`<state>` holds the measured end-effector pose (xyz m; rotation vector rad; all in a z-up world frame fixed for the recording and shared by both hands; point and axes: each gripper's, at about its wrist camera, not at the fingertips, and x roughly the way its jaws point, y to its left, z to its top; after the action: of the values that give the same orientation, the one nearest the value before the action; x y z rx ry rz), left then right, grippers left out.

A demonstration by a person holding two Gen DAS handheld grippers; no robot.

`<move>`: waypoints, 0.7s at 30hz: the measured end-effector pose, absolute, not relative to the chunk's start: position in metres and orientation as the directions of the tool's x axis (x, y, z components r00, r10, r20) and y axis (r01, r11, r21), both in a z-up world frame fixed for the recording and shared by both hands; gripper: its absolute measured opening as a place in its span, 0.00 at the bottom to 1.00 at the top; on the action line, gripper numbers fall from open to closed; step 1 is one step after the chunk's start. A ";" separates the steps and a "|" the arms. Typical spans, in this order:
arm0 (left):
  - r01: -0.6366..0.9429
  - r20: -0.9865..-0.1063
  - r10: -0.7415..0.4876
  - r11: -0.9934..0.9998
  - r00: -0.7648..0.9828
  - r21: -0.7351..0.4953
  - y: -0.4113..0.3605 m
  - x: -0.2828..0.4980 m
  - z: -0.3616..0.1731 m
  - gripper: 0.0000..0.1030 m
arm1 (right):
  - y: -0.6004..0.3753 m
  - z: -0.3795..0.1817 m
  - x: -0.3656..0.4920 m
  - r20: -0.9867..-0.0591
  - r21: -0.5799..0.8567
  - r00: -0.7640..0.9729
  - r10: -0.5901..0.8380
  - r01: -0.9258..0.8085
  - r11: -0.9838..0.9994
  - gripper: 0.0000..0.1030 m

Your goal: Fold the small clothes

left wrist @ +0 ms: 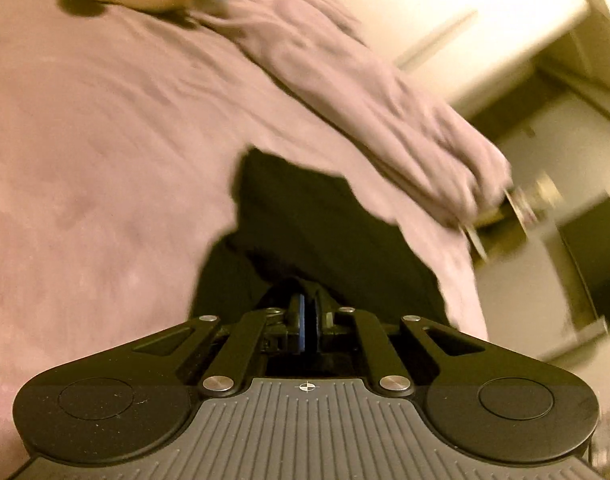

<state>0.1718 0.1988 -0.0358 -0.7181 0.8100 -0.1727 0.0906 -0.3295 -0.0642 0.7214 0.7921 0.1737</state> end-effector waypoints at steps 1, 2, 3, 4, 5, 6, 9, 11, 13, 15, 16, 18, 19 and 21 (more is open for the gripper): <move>-0.153 -0.612 -0.374 0.756 0.697 -0.636 0.201 0.181 -0.039 0.06 | -0.330 -0.064 0.102 -0.592 0.638 0.715 0.371 0.135 0.758 0.06; -0.173 -0.625 -0.352 0.763 0.697 -0.623 0.203 0.190 -0.042 0.06 | -0.330 -0.064 0.114 -0.595 0.621 0.729 0.338 0.150 0.769 0.06; -0.186 -0.643 -0.331 0.778 0.691 -0.600 0.202 0.200 -0.047 0.06 | -0.328 -0.064 0.123 -0.603 0.593 0.740 0.298 0.166 0.788 0.06; -0.197 -0.657 -0.319 0.786 0.683 -0.587 0.200 0.207 -0.052 0.06 | -0.327 -0.065 0.132 -0.611 0.567 0.748 0.261 0.183 0.803 0.06; -0.200 -0.668 -0.317 0.792 0.673 -0.577 0.199 0.214 -0.057 0.06 | -0.329 -0.067 0.140 -0.615 0.545 0.753 0.232 0.194 0.816 0.06; -0.204 -0.682 -0.305 0.804 0.664 -0.558 0.197 0.220 -0.060 0.06 | -0.329 -0.069 0.147 -0.617 0.527 0.759 0.208 0.201 0.826 0.06; -0.209 -0.731 -0.231 0.864 0.642 -0.457 0.188 0.234 -0.068 0.07 | -0.329 -0.079 0.168 -0.626 0.493 0.759 0.180 0.206 0.845 0.06; -0.224 -0.745 -0.219 0.867 0.630 -0.445 0.190 0.239 -0.074 0.09 | -0.327 -0.086 0.177 -0.643 0.457 0.749 0.160 0.208 0.865 0.07; -0.238 -0.728 -0.221 0.850 0.650 -0.470 0.198 0.235 -0.076 0.11 | -0.327 -0.089 0.178 -0.654 0.430 0.744 0.137 0.216 0.876 0.07; -0.256 -0.699 -0.170 0.849 0.694 -0.461 0.206 0.227 -0.071 0.26 | -0.329 -0.086 0.173 -0.633 0.415 0.767 0.106 0.220 0.883 0.09; -0.262 -0.686 -0.137 0.857 0.715 -0.444 0.209 0.224 -0.068 0.32 | -0.330 -0.084 0.171 -0.621 0.420 0.777 0.104 0.218 0.881 0.13; -0.247 -0.665 -0.117 0.870 0.738 -0.427 0.217 0.217 -0.060 0.32 | -0.335 -0.079 0.163 -0.598 0.396 0.800 0.053 0.238 0.887 0.35; -0.230 -0.659 -0.131 0.873 0.740 -0.431 0.220 0.215 -0.058 0.32 | -0.337 -0.076 0.159 -0.587 0.364 0.810 0.009 0.253 0.896 0.43; -0.171 -0.668 -0.182 0.888 0.722 -0.428 0.220 0.214 -0.058 0.33 | -0.345 -0.071 0.155 -0.577 0.333 0.816 -0.019 0.257 0.907 0.43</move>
<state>0.2138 0.2199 -0.0576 -0.4912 0.7725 -0.0064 0.1546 -0.3448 -0.0714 0.4140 0.6014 -0.1516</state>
